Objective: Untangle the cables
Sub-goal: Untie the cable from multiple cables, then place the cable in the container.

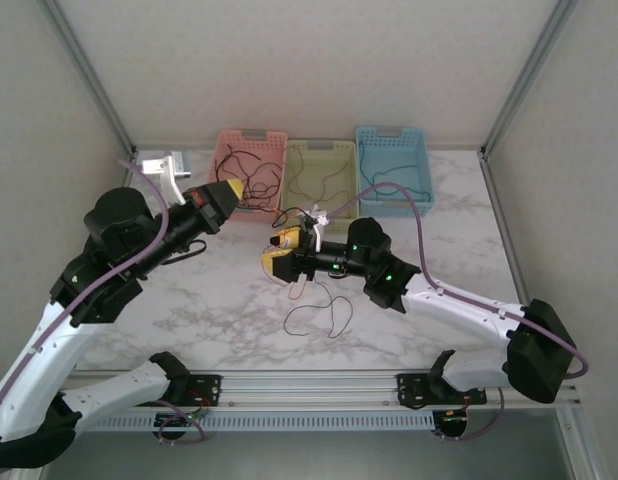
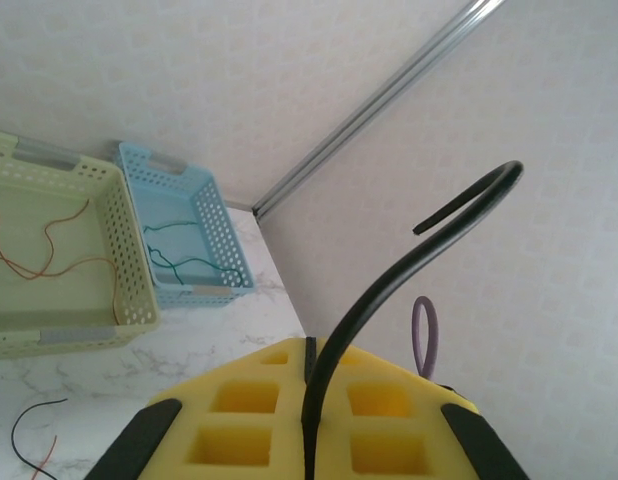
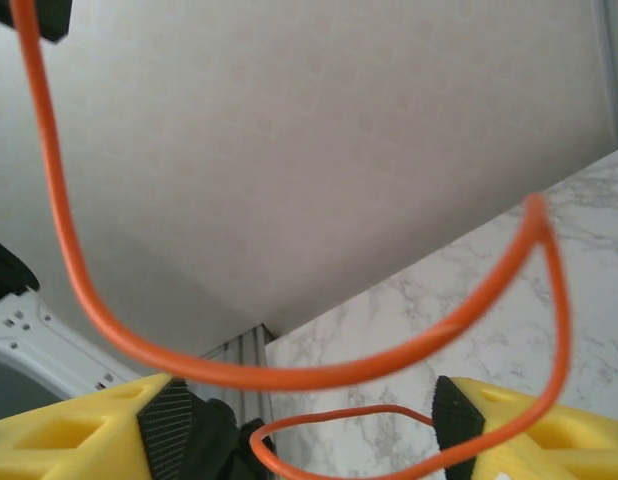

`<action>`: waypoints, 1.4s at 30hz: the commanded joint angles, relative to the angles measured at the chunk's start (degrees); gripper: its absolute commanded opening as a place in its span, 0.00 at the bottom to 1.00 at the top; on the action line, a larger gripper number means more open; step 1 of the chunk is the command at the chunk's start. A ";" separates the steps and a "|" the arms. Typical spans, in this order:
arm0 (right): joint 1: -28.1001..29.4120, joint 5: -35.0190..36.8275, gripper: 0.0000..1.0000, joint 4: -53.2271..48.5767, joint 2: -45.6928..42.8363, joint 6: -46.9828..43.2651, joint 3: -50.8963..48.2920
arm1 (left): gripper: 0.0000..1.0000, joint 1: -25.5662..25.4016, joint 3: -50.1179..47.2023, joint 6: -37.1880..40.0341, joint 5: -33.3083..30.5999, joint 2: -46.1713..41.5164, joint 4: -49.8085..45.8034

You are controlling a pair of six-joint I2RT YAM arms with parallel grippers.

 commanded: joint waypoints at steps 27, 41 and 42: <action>-19.38 22.60 0.00 -18.20 -16.12 2.40 -11.68 | 0.00 0.44 14.60 29.08 -34.46 -8.30 -25.08; -22.58 16.14 0.00 -33.71 -11.82 -1.88 8.44 | 0.00 0.46 10.17 32.73 -38.66 -12.08 -26.62; -22.62 15.14 0.00 -34.54 -10.99 -1.73 11.31 | 0.00 0.46 9.42 32.43 -38.43 -12.23 -26.58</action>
